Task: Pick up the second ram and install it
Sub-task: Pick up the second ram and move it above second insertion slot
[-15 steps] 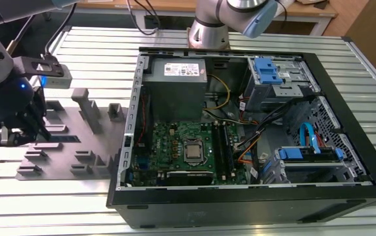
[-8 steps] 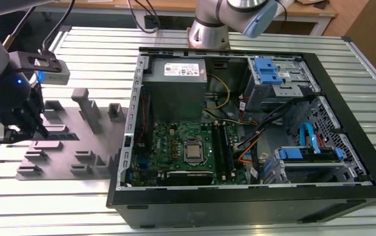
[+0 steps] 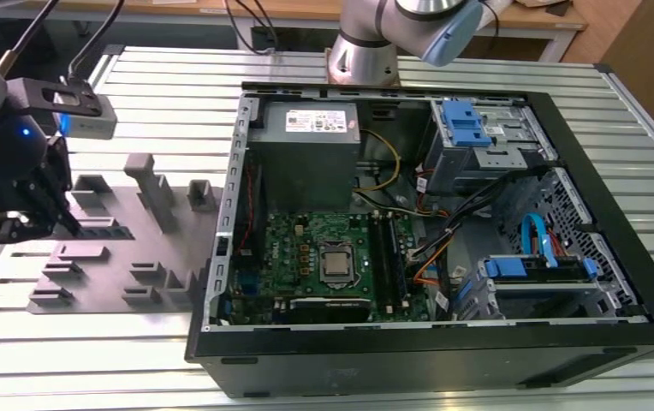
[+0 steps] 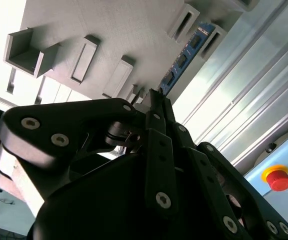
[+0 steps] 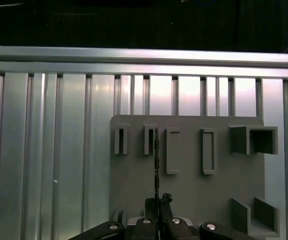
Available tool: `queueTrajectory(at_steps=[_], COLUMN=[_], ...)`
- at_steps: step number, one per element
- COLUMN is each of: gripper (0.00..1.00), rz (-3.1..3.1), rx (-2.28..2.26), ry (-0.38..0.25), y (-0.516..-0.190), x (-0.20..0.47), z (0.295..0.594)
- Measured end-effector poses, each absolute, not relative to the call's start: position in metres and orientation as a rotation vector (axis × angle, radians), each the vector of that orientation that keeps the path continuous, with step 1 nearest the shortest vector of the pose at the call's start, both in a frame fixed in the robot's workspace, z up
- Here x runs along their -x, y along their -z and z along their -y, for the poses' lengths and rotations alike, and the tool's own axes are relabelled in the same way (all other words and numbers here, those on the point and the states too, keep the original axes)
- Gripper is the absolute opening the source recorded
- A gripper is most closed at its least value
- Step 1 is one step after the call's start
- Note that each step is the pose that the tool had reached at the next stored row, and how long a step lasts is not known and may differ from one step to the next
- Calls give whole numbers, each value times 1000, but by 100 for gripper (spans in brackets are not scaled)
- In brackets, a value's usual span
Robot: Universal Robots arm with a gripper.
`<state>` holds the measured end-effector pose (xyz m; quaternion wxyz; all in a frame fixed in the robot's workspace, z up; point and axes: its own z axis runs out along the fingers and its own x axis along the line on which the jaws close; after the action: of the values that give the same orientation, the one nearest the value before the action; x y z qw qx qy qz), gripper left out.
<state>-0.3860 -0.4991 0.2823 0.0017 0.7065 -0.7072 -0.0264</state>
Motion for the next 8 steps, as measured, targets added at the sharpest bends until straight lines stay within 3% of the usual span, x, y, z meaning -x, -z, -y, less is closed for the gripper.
queueTrajectory(at_steps=[8], gripper=[11], rz=[2219], rx=[-2217], ry=[83], y=[-292], x=[386], z=[499])
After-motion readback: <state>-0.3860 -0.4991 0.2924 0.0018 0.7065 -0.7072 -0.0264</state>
